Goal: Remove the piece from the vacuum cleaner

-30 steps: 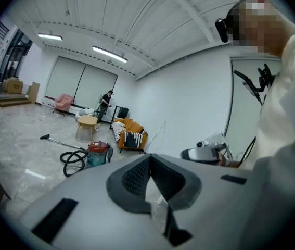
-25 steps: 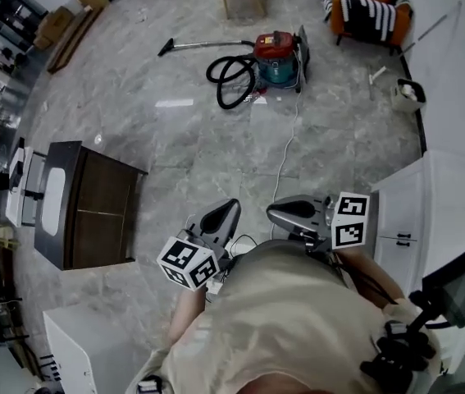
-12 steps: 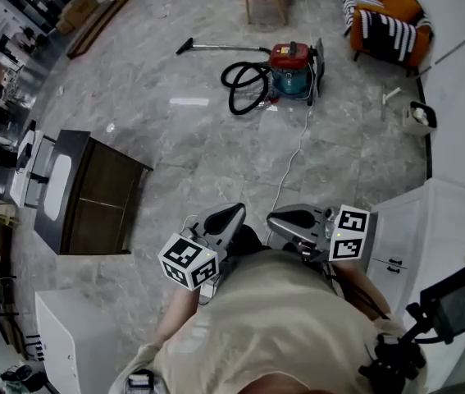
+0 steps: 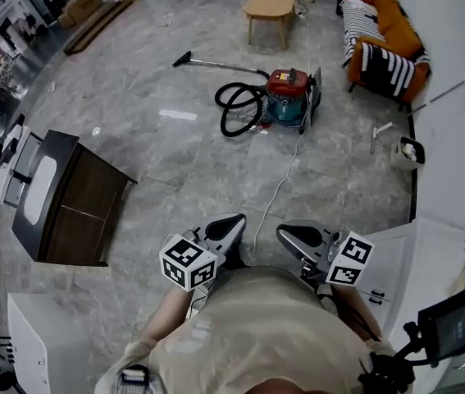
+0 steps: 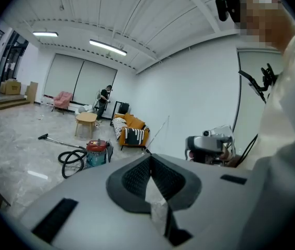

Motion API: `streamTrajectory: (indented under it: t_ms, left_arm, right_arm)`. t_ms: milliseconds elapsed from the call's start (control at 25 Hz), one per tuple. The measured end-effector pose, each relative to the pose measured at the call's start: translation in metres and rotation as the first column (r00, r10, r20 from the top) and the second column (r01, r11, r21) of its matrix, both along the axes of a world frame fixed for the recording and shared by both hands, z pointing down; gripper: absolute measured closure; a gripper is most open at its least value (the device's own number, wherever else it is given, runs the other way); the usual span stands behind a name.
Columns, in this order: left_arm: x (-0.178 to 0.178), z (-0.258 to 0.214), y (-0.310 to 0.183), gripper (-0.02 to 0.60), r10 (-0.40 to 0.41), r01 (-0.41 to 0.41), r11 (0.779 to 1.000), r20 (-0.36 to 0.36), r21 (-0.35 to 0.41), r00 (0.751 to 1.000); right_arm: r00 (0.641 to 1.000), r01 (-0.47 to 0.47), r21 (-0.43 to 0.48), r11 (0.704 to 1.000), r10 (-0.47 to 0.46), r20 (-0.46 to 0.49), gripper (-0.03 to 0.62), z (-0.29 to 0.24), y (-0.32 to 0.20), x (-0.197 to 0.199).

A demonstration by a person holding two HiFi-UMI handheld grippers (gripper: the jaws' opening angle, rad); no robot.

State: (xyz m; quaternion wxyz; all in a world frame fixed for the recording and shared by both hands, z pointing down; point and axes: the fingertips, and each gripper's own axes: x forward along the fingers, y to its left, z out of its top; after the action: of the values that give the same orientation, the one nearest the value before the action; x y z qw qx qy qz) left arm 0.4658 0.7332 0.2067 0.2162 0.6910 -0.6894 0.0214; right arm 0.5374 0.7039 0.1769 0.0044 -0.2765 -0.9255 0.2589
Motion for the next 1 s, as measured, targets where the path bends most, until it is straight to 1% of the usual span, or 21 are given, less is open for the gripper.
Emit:
streamTrajectory:
  t_ms: [160, 240, 360, 480, 560, 680, 760, 840, 1000]
  left_arm:
    - [-0.043, 0.003, -0.016, 0.578, 0.023, -0.022, 0.999, -0.033, 0.030, 0.999]
    - [-0.072, 0.007, -0.021, 0.578, 0.028, -0.027, 0.999, -0.057, 0.029, 0.998]
    - [-0.118, 0.007, -0.025, 0.578, 0.030, -0.028, 0.999, -0.079, 0.027, 0.996]
    - [-0.158, 0.003, -0.029, 0.578, 0.070, -0.067, 0.997, -0.084, 0.045, 0.994]
    - [-0.182, 0.006, -0.029, 0.578, 0.093, -0.089, 0.995, -0.095, 0.043, 0.991]
    - [-0.217, 0.007, -0.030, 0.578, 0.119, -0.114, 0.992, -0.108, 0.054, 0.987]
    - [-0.237, 0.009, -0.032, 0.578, 0.145, -0.138, 0.988, -0.116, 0.062, 0.983]
    - [-0.253, 0.012, -0.035, 0.578, 0.176, -0.169, 0.983, -0.118, 0.068, 0.977]
    - [-0.267, 0.010, -0.046, 0.578, 0.240, -0.230, 0.969, -0.124, 0.084, 0.963]
  right_arm:
    - [0.999, -0.038, -0.031, 0.999, 0.037, -0.013, 0.591, -0.005, -0.011, -0.036]
    - [0.997, -0.052, 0.017, 0.998, 0.053, -0.049, 0.591, 0.001, -0.009, -0.064]
    - [0.991, -0.082, 0.134, 0.988, 0.094, -0.092, 0.591, 0.004, -0.006, -0.113]
    - [0.990, -0.089, 0.231, 0.969, 0.112, -0.088, 0.591, -0.004, 0.002, -0.160]
    - [0.988, -0.096, 0.299, 0.949, 0.127, -0.088, 0.591, -0.005, 0.011, -0.186]
    - [0.980, -0.102, 0.390, 0.915, 0.159, -0.116, 0.591, 0.002, 0.021, -0.217]
    - [0.971, -0.129, 0.415, 0.901, 0.199, -0.131, 0.591, 0.006, 0.020, -0.233]
    - [0.960, -0.169, 0.414, 0.894, 0.245, -0.136, 0.591, 0.006, 0.015, -0.248]
    - [0.936, -0.229, 0.432, 0.872, 0.319, -0.148, 0.591, 0.004, 0.000, -0.266]
